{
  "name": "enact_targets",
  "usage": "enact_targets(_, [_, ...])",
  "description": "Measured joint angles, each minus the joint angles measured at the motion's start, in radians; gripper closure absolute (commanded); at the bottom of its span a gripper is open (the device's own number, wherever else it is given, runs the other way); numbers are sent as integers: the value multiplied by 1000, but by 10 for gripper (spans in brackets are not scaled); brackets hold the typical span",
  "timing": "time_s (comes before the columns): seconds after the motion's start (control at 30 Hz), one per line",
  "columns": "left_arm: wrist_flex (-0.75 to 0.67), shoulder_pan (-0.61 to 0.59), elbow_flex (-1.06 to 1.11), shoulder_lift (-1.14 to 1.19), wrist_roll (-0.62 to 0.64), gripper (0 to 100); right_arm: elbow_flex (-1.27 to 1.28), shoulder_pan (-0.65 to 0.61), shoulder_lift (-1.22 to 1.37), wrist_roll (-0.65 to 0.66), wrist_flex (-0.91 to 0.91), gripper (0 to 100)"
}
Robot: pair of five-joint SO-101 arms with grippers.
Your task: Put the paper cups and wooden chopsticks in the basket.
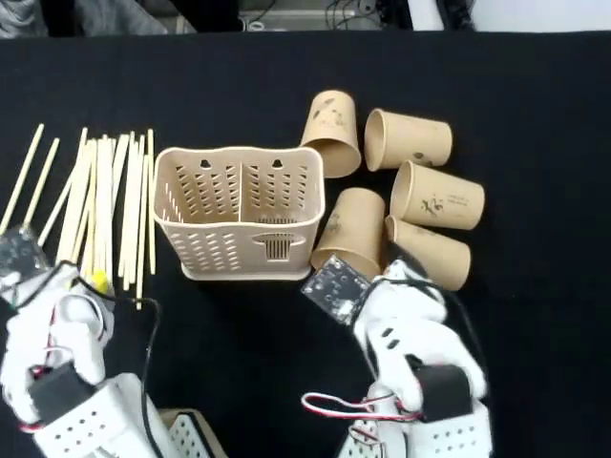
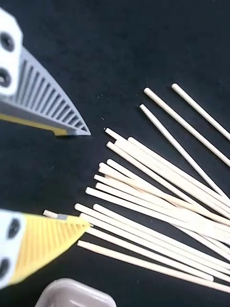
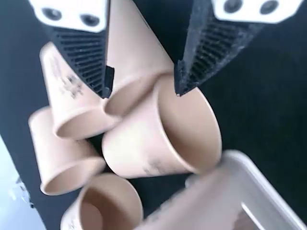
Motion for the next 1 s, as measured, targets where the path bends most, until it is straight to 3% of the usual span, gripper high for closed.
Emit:
enact_targets(0.27, [-124,61,328,-215,8,739,209,-46,-21,-5,-216,786])
enact_targets(0.5, [-143,80,359,-221,8,739,267,-29,-48,0,-365,982])
enact_targets(1.0, [-143,80,361,-221,8,739,244,100,-49,-32,-364,987])
